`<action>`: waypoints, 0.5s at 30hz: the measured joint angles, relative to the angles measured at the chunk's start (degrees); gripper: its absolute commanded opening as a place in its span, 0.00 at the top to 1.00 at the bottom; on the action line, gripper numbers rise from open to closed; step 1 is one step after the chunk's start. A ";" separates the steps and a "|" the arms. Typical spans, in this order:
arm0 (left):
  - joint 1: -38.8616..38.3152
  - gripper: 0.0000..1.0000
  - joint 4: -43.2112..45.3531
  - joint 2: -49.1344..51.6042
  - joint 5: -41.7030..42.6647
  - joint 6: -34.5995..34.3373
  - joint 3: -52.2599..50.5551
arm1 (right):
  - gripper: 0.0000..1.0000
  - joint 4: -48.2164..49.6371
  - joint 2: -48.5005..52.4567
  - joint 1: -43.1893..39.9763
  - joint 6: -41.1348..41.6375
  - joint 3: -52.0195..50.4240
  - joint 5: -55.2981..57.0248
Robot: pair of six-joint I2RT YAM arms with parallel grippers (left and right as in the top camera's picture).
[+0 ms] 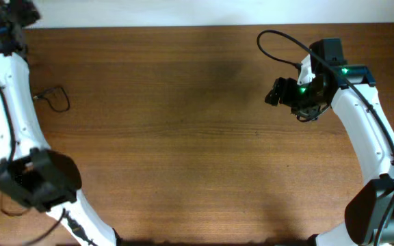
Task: Untangle cables
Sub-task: 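Carry the cable with the left gripper to the table's left edge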
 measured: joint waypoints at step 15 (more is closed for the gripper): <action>0.02 0.01 -7.98 8.87 1.90 -0.11 -0.57 | 0.14 -0.59 0.00 0.00 0.00 -0.04 0.00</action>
